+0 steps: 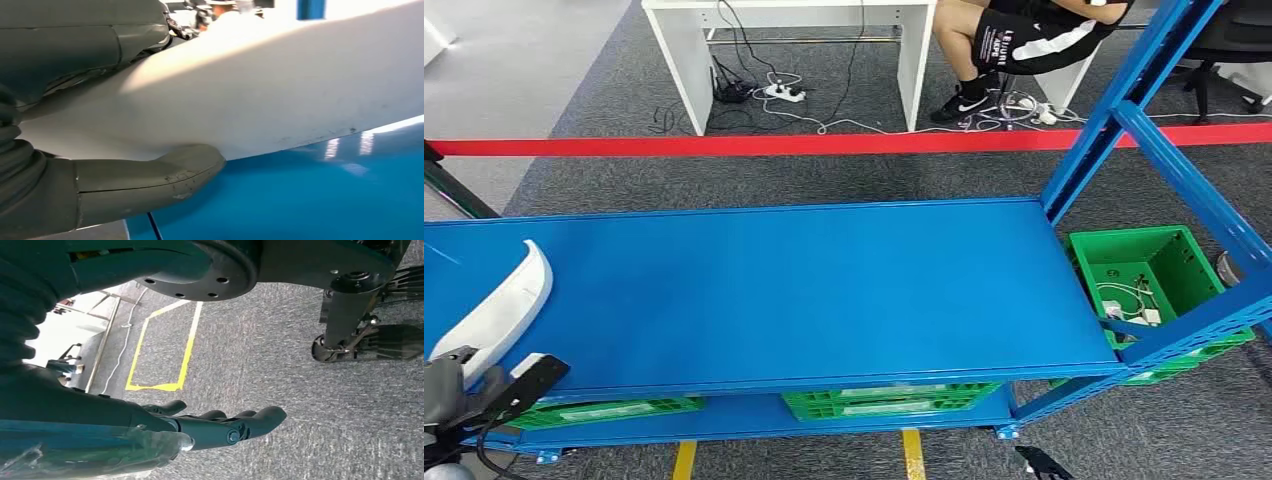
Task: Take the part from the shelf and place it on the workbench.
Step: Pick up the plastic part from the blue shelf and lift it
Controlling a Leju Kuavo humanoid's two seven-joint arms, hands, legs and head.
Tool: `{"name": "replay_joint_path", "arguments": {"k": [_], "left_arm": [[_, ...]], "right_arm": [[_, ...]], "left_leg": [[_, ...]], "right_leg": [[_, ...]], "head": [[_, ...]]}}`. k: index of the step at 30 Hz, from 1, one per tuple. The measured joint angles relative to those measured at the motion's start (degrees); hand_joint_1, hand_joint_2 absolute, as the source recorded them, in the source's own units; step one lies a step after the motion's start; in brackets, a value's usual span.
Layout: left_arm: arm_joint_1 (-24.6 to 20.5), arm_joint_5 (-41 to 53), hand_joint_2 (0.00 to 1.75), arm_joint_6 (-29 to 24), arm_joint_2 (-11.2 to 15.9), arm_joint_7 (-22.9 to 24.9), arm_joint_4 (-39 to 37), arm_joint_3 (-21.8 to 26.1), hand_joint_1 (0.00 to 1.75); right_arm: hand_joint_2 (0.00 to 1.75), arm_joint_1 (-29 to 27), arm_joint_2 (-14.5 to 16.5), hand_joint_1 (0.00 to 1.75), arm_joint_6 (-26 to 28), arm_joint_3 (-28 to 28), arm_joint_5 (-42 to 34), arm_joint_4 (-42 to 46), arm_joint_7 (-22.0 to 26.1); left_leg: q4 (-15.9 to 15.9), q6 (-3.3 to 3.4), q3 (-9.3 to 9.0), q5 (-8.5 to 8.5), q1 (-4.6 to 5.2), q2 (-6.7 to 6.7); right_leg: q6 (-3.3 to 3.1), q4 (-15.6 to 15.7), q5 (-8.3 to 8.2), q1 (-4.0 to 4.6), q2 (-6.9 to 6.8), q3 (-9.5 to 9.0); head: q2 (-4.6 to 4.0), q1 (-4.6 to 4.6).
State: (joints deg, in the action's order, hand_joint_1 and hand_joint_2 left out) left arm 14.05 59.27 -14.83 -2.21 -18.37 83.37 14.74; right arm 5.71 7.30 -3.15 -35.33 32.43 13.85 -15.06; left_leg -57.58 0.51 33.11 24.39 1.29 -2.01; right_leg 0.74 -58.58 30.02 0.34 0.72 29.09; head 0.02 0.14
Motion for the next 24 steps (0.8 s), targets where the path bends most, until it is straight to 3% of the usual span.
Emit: {"name": "replay_joint_path", "arguments": {"k": [7,13,15,17,19,20,21,22,24], "left_arm": [[6.87,-2.4,1.75,-5.26,-4.7,-3.95,10.88,-3.25,1.75],[10.05,-2.36,1.75,-6.04,-6.73,-4.45,16.32,-4.8,1.75],[10.36,-2.37,1.75,-6.09,-7.09,-4.47,17.24,-5.06,1.75],[10.51,-2.37,1.75,-6.14,-7.44,-4.47,17.77,-5.28,1.75],[10.63,-2.39,1.75,-6.15,-7.62,-4.48,17.97,-5.41,1.75],[10.71,-2.46,1.75,-6.2,-7.69,-4.59,17.99,-5.46,1.75],[10.8,-2.52,1.75,-6.38,-7.76,-4.83,18.01,-5.52,1.75],[10.9,-2.59,1.75,-6.77,-7.88,-5.23,18.04,-5.63,1.75],[11.28,-2.72,1.75,-8.3,-8.27,-6.4,18.19,-6.2,1.75]], "right_arm": [[1.75,-0.63,0.73,0.0,7.26,-0.37,0.95,0.01,0.0],[1.75,-0.65,1.02,0.0,8.08,-0.43,1.21,0.01,0.0],[1.75,-0.6,1.08,0.0,8.22,-0.44,1.26,0.03,0.0],[1.75,-0.53,1.09,0.0,8.37,-0.45,1.29,0.06,0.0],[1.75,-0.57,1.09,0.0,8.37,-0.45,1.29,0.06,0.0],[1.75,-0.63,1.09,0.0,8.09,-0.47,1.23,0.06,0.0],[1.75,-0.67,1.07,0.0,7.52,-0.54,1.12,0.06,-0.01],[1.75,-0.68,0.99,0.0,6.68,-0.66,0.91,0.06,-0.02],[1.75,-0.56,0.76,0.0,4.56,-1.07,0.22,0.08,-0.04]], "left_leg": [[-0.02,0.33,0.03,0.22,0.17,0.04],[0.03,0.94,-0.02,0.48,0.6,0.03],[0.76,1.32,-0.47,0.28,0.26,0.08],[1.41,1.7,-0.97,0.15,-0.12,0.18],[1.41,1.85,-1.09,0.17,-0.15,0.26],[1.38,1.87,-1.12,0.18,-0.14,0.27],[1.34,1.83,-1.16,0.18,-0.16,0.27],[1.29,1.73,-1.22,0.25,-0.2,0.23],[1.03,1.29,-1.36,0.55,-0.34,0.17]], "right_leg": [[0.26,0.21,0.05,-0.2,0.04,-0.05],[1.04,0.52,0.19,-0.67,0.03,-0.22],[1.4,0.09,0.71,-0.55,-0.05,-0.3],[1.67,-3.96,3.1,-0.43,-0.19,1.48],[1.84,-11.66,6.51,-0.53,-0.26,5.67],[1.91,-14.68,7.28,-0.59,-0.27,7.52],[1.97,-15.84,6.82,-0.63,-0.27,8.55],[2.03,-14.65,5.12,-0.68,-0.27,8.45],[2.16,-7.32,0.48,-0.85,-0.32,5.6]], "head": [[0.0,-0.01],[0.0,-0.04],[0.0,0.01],[0.0,0.16],[0.0,0.24],[0.0,0.23],[0.0,0.23],[0.0,0.23],[0.0,0.23]]}}
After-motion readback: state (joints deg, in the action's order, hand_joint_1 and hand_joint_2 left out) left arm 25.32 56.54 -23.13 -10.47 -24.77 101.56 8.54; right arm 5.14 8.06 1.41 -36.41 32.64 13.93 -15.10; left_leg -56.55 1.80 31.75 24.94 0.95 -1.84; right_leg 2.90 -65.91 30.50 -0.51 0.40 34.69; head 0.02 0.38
